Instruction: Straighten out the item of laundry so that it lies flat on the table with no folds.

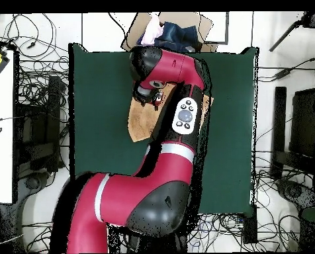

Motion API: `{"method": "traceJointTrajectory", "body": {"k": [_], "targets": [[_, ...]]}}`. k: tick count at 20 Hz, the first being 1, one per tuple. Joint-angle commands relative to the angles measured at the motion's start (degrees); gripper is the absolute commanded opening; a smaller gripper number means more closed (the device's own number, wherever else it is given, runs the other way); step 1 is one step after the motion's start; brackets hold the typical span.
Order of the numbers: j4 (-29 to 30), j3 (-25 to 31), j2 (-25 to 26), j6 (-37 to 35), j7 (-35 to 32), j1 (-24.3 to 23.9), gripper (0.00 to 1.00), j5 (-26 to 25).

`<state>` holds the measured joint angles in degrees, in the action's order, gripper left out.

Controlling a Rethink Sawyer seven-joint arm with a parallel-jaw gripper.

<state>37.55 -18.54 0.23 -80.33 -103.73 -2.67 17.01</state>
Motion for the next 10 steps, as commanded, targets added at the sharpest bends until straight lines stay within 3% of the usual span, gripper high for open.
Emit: {"method": "traceJointTrajectory", "body": {"k": [1, 10], "targets": [[5.66, 4.07, -2.1, -1.0, -13.46, 2.19, 1.0, 1.19], [18.42, 3.08, -7.69, 10.62, -11.45, 3.76, 1.0, -1.41]]}}
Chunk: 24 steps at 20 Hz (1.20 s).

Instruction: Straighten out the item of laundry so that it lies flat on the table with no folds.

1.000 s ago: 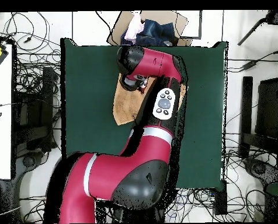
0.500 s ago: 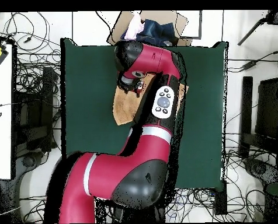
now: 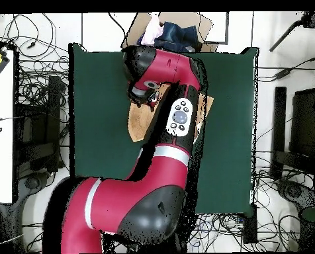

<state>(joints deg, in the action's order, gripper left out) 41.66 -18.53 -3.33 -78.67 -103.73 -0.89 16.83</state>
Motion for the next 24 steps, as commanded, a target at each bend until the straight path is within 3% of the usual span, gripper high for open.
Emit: {"method": "traceJointTrajectory", "body": {"k": [1, 24], "targets": [[14.07, 2.95, -3.89, 9.12, -11.49, 1.89, 1.0, -1.4], [26.21, 2.24, -7.98, 22.03, -15.27, 4.87, 1.0, -0.51]]}}
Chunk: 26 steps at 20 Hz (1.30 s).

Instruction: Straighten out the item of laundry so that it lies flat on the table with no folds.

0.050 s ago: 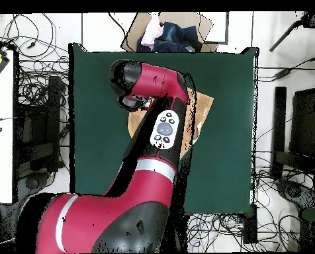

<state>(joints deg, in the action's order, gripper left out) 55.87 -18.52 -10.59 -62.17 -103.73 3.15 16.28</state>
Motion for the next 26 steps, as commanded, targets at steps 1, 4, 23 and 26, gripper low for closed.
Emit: {"method": "traceJointTrajectory", "body": {"k": [1, 4, 23, 26], "targets": [[12.57, 2.21, -0.88, 5.91, -15.21, 0.89, 1.0, 0.05], [14.29, 2.36, -1.4, 7.45, -14.82, 0.9, 1.0, 0.09], [15.37, 3.27, 1.38, 12.26, -14.7, -0.62, 1.0, 0.82], [15.29, 3.49, 2.33, 14.22, -14.78, -0.92, 1.0, 0.89]]}}
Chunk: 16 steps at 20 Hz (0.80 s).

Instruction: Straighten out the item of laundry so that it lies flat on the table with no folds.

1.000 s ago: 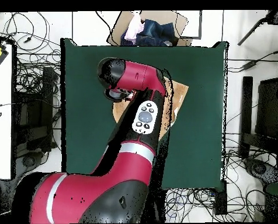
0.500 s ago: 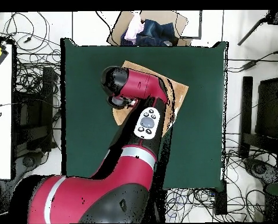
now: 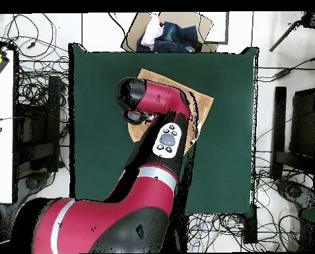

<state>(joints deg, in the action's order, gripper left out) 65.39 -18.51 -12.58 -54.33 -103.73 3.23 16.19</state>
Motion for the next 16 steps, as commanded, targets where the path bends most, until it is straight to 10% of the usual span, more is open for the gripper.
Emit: {"method": "traceJointTrajectory", "body": {"k": [1, 16], "targets": [[5.5, 3.52, 4.8, 6.88, -14.84, -1.09, 1.0, 0.98], [6.45, 3.77, 5.85, 10.36, -15.09, -0.95, 1.0, 1.89]]}}
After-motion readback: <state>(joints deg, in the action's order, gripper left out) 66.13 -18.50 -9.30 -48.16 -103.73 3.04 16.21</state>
